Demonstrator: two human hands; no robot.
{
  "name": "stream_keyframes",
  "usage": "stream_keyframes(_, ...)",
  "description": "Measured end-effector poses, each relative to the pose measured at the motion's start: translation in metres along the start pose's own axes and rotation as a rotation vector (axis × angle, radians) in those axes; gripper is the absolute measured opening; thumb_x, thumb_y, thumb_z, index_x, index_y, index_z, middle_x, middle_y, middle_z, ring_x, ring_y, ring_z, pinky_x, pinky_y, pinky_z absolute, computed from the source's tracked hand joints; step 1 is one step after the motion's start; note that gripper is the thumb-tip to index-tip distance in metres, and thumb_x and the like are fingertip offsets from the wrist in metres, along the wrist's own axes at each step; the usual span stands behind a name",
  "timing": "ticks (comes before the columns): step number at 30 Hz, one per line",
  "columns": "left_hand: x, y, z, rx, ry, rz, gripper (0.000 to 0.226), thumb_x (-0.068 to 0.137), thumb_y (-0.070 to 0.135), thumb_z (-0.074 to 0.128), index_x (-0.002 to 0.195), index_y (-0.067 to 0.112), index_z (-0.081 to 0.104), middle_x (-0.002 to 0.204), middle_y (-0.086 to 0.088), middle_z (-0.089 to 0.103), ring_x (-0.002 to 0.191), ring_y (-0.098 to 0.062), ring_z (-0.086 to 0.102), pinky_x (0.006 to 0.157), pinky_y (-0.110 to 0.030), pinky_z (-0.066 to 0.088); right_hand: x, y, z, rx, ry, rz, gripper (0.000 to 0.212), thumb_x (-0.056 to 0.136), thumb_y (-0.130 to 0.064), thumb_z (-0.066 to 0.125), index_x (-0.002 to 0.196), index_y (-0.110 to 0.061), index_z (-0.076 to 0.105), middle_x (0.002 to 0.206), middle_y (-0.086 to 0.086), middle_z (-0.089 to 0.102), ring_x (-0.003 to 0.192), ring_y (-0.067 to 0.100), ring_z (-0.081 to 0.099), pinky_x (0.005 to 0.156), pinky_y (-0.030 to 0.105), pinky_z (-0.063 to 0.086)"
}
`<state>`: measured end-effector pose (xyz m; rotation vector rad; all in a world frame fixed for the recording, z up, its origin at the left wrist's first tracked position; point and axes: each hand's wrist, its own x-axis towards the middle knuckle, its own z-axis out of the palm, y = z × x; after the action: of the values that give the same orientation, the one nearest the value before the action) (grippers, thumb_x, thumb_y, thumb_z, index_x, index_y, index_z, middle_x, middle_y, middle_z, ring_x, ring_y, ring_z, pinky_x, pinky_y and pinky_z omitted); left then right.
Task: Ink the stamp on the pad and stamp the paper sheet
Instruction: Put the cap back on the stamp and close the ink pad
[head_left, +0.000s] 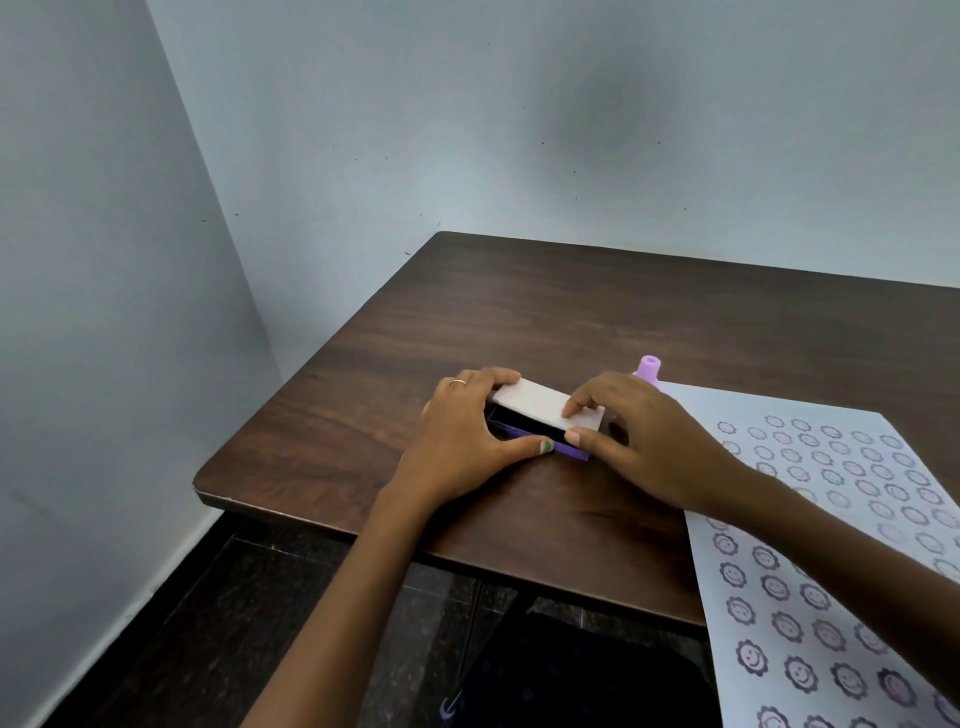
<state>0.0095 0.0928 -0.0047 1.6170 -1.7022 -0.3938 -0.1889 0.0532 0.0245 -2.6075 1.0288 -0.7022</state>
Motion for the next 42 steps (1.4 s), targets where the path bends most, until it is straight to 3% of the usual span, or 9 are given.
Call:
stream_keyframes(3, 0.000, -0.001, 0.001, 0.019, -0.008, 0.004, 0.061, 0.065, 0.053, 0.075, 0.119, 0.033, 0.055, 0.121, 0.008, 0.053, 0.110, -0.013, 0.043, 0.098, -0.041, 0.041, -0.004, -0.003, 0.001, -0.015, 0.023, -0.006, 0.014, 0.085, -0.025, 0.061, 0.097, -0.020, 0.063, 0.100, -0.005, 0.063, 0.093, 0.012, 0.053, 0.084, 0.028, 0.043)
stream_keyframes(6, -0.001, -0.002, 0.000, 0.033, -0.012, -0.001, 0.061, 0.065, 0.057, 0.073, 0.118, 0.036, 0.053, 0.123, 0.012, 0.054, 0.112, -0.011, 0.043, 0.099, -0.042, 0.041, -0.005, -0.005, -0.002, 0.022, 0.108, 0.035, 0.016, 0.082, -0.022, 0.065, 0.097, -0.018, 0.064, 0.100, -0.005, 0.063, 0.095, 0.012, 0.052, 0.086, 0.028, 0.041)
stream_keyframes(9, -0.001, 0.000, 0.000, 0.057, -0.021, -0.009, 0.072, 0.064, 0.059, 0.072, 0.127, 0.035, 0.045, 0.126, 0.015, 0.055, 0.116, -0.009, 0.044, 0.101, -0.036, 0.038, -0.008, -0.003, -0.003, 0.029, 0.098, 0.124, 0.040, 0.075, -0.032, 0.071, 0.110, -0.018, 0.058, 0.109, -0.009, 0.056, 0.101, 0.007, 0.047, 0.086, 0.020, 0.034)
stream_keyframes(13, 0.000, 0.002, -0.001, 0.057, -0.064, -0.016, 0.073, 0.075, 0.048, 0.065, 0.139, 0.032, 0.035, 0.136, 0.010, 0.053, 0.124, -0.010, 0.044, 0.101, -0.026, 0.027, -0.014, -0.002, 0.000, 0.107, 0.042, 0.229, 0.067, 0.066, -0.038, 0.078, 0.124, -0.020, 0.049, 0.120, -0.008, 0.052, 0.111, 0.010, 0.047, 0.095, 0.024, 0.037)
stream_keyframes(21, -0.005, 0.002, -0.007, -0.279, -0.075, -0.124, 0.066, 0.071, 0.032, 0.053, 0.136, 0.038, 0.040, 0.130, 0.011, 0.060, 0.116, -0.009, 0.057, 0.106, -0.039, 0.039, -0.017, 0.001, 0.001, 0.230, 0.129, 0.268, 0.063, 0.064, -0.026, 0.081, 0.119, -0.022, 0.052, 0.112, 0.000, 0.059, 0.105, 0.013, 0.056, 0.095, 0.028, 0.046)
stream_keyframes(24, -0.006, 0.003, -0.007, -0.349, -0.062, -0.137, 0.063, 0.072, 0.027, 0.054, 0.134, 0.034, 0.043, 0.127, 0.009, 0.063, 0.118, -0.003, 0.054, 0.106, -0.039, 0.040, -0.018, 0.002, -0.001, 0.238, 0.126, 0.255, 0.061, 0.064, -0.022, 0.081, 0.118, -0.022, 0.053, 0.111, -0.003, 0.057, 0.104, 0.012, 0.056, 0.091, 0.022, 0.045)
stream_keyframes(27, -0.006, 0.004, -0.008, -0.327, -0.060, -0.128, 0.059, 0.073, 0.026, 0.054, 0.131, 0.031, 0.049, 0.128, 0.008, 0.062, 0.119, 0.000, 0.053, 0.107, -0.037, 0.040, -0.018, 0.002, -0.001, 0.216, 0.119, 0.248, 0.056, 0.065, -0.022, 0.079, 0.116, -0.021, 0.055, 0.114, -0.005, 0.057, 0.104, 0.010, 0.055, 0.092, 0.021, 0.045)
stream_keyframes(33, -0.007, 0.007, -0.008, -0.124, -0.059, -0.065, 0.057, 0.075, 0.036, 0.059, 0.131, 0.030, 0.052, 0.130, 0.010, 0.058, 0.121, -0.007, 0.050, 0.108, -0.039, 0.037, -0.017, -0.001, -0.003, 0.131, 0.063, 0.248, 0.055, 0.069, -0.026, 0.074, 0.120, -0.019, 0.055, 0.121, 0.001, 0.055, 0.109, 0.015, 0.052, 0.099, 0.035, 0.045)
stream_keyframes(42, -0.006, 0.005, -0.006, 0.022, -0.048, -0.027, 0.065, 0.074, 0.039, 0.072, 0.134, 0.033, 0.048, 0.134, 0.010, 0.054, 0.122, -0.011, 0.045, 0.106, -0.040, 0.035, -0.017, 0.000, -0.003, 0.070, 0.036, 0.218, 0.055, 0.074, -0.028, 0.071, 0.125, -0.017, 0.054, 0.122, 0.002, 0.056, 0.108, 0.012, 0.049, 0.095, 0.024, 0.039)
